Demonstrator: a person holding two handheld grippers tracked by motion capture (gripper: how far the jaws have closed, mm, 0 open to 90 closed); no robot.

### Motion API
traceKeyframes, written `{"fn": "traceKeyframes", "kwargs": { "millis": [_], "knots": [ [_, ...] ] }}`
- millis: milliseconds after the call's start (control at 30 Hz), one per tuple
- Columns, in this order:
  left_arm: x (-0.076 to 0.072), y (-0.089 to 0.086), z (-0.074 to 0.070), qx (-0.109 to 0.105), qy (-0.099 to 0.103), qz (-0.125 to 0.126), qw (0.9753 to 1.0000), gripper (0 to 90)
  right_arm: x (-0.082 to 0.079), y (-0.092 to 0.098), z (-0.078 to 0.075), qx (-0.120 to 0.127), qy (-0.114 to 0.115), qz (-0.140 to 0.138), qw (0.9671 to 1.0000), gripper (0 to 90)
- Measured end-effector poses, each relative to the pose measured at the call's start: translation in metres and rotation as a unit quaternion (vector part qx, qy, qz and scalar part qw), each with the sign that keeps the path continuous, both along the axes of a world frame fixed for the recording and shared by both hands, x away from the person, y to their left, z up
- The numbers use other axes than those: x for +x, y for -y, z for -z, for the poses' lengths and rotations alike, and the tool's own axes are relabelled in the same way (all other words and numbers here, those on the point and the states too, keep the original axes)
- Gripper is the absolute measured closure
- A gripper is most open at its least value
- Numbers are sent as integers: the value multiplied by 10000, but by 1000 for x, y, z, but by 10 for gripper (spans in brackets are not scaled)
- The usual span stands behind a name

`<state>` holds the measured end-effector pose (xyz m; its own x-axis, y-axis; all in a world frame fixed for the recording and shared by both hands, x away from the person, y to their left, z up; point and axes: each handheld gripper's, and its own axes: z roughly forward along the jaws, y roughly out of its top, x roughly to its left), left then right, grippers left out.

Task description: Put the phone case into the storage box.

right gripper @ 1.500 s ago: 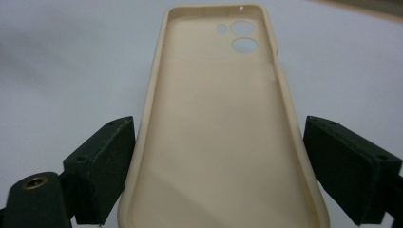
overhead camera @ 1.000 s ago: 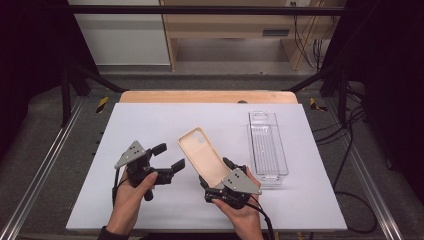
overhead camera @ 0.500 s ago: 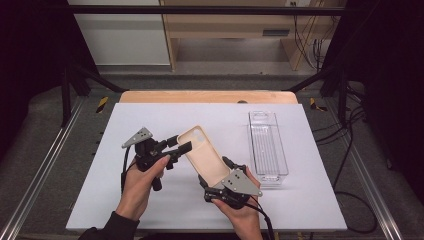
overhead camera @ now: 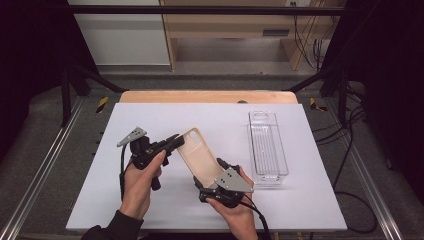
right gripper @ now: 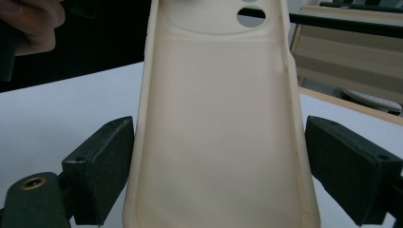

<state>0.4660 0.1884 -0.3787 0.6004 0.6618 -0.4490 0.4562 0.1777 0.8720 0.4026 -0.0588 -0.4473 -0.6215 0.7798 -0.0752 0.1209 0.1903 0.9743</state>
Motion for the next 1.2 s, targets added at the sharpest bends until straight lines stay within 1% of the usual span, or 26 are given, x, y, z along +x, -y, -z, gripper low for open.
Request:
{"fn": "traceKeyframes", "kwargs": {
  "millis": [67, 100, 167, 200, 233, 267, 367, 400, 433, 500, 567, 633, 667, 700, 767, 800, 867, 900, 967, 1000, 1033, 1100, 1200],
  "knots": [
    [0, 1, 0, -105, -44, 12, 9999, 767, 2, -1, 1, -22, -32, -8, 10000, 120],
    [0, 2, 0, -135, -56, 5, 9999, 773, 4, -2, 2, -26, -82, 1, 10000, 119],
    [-2, 3, -3, -169, -37, 70, 9998, 780, 5, -2, 3, -24, -120, -3, 9999, 119],
    [-3, 4, -4, -139, -5, 91, 9999, 784, 6, -2, 4, 0, -165, -12, 9999, 118],
    [-4, 5, -6, -126, 31, 117, 9998, 789, 8, -3, 4, 46, -267, -64, 9996, 117],
    [-5, 6, -7, -122, 56, 126, 9998, 789, 8, -3, 4, 46, -267, -64, 9996, 117],
    [-8, 10, -10, -25, 203, 194, 9996, 793, 11, -4, 5, 99, -376, -104, 9992, 114],
    [-8, 12, -11, -11, 233, 211, 9995, 793, 13, -3, 5, 139, -419, -131, 9989, 114],
    [-9, 13, -12, 23, 266, 221, 9994, 793, 15, -2, 6, 204, -510, -186, 9983, 113],
    [-11, 17, -14, 138, 395, 228, 9989, 794, 17, 0, 6, 293, -622, -255, 9973, 112],
    [-13, 22, -15, 364, 596, 212, 9973, 794, 18, 2, 4, 318, -684, -254, 9968, 102],
    [-16, 26, -17, 578, 799, 197, 9949, 794, 18, 5, -2, 422, -722, -289, 9961, 74],
    [-19, 30, -19, 799, 991, 207, 9916, 794, 18, 6, -4, 438, -717, -281, 9961, 71],
    [-21, 34, -19, 960, 1102, 233, 9890, 794, 18, 7, -9, 439, -679, -300, 9963, 60],
    [-24, 40, -19, 1171, 1202, 260, 9855, 794, 17, 10, -15, 429, -690, -257, 9964, 42],
    [-26, 43, -18, 1239, 1244, 273, 9841, 794, 14, 14, -21, 506, -659, -220, 9963, 41],
    [-28, 47, -18, 1311, 1337, 299, 9819, 794, 13, 15, -22, 515, -638, -222, 9964, 39],
    [-29, 48, -17, 1293, 1339, 298, 9821, 794, 11, 18, -24, 556, -611, -211, 9964, 40],
    [-31, 51, -15, 1232, 1342, 325, 9827, 794, 8, 19, -24, 558, -629, -210, 9962, 41],
    [-31, 53, -14, 1238, 1332, 365, 9826, 793, 4, 19, -23, 499, -622, -223, 9966, 41],
    [-32, 55, -13, 1246, 1326, 401, 9825, 793, 4, 19, -23, 499, -622, -223, 9966, 41],
    [-34, 57, -13, 1313, 1352, 460, 9810, 793, 1, 21, -22, 508, -644, -221, 9964, 39],
    [-36, 58, -12, 1280, 1364, 487, 9811, 794, 0, 23, -23, 493, -686, -165, 9963, 38]
  ]
}}
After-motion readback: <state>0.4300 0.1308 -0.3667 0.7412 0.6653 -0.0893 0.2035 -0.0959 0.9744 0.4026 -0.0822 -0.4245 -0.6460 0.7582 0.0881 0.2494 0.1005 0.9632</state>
